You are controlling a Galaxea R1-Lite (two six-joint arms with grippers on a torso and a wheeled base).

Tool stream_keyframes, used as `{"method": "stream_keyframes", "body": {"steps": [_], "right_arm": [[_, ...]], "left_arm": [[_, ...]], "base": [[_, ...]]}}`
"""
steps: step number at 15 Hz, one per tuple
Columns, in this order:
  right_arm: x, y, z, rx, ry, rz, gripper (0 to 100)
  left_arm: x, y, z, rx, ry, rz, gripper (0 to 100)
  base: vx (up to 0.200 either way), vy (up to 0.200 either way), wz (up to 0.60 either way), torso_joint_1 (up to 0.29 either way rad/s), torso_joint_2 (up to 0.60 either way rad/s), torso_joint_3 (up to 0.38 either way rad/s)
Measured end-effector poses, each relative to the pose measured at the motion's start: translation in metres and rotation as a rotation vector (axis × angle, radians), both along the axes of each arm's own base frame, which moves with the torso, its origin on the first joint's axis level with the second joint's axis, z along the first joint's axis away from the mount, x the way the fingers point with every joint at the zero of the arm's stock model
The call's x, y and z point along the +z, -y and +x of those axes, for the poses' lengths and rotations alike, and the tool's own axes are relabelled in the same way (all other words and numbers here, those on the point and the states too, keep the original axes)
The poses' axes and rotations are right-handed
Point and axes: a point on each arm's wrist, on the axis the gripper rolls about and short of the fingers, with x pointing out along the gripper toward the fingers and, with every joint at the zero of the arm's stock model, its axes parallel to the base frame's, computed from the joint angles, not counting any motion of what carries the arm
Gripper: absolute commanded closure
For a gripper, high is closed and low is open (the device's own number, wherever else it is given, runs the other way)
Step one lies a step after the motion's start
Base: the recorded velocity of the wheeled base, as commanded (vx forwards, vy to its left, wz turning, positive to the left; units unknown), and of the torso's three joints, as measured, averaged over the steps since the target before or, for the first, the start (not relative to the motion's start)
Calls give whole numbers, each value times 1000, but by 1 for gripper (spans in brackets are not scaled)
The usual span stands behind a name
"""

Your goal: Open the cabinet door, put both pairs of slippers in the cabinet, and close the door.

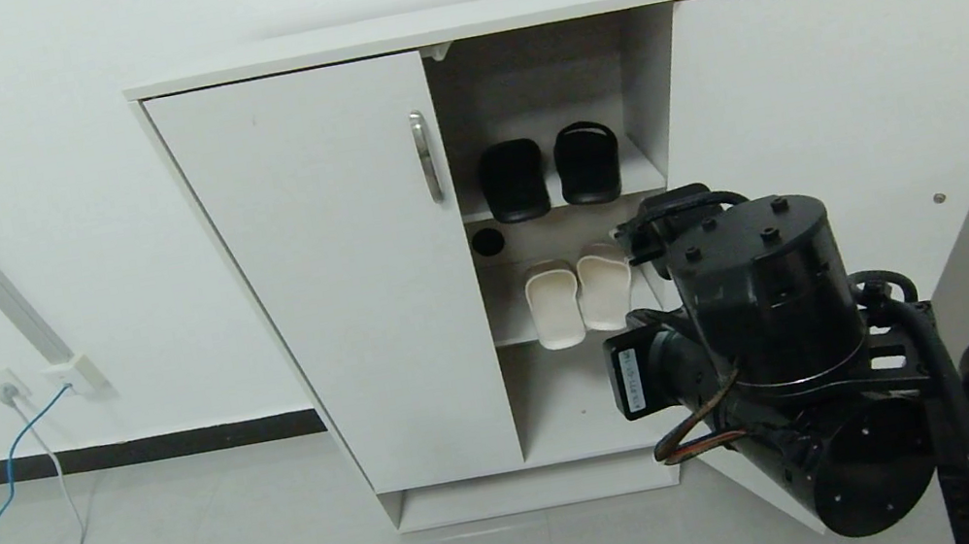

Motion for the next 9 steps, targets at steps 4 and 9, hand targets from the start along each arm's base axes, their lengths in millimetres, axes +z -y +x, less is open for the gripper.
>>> {"method": "stream_keyframes", "body": {"steps": [4, 9], "right_arm": [[0, 0, 0, -1, -1, -1, 100], [-1, 0, 0, -1, -2, -2, 100]], "left_arm": [[0, 0, 0, 0, 0, 0, 100], [0, 0, 0, 0, 0, 0, 100]], "base": [[0, 0, 0, 0, 0, 0], [0, 0, 0, 0, 0, 0]]}}
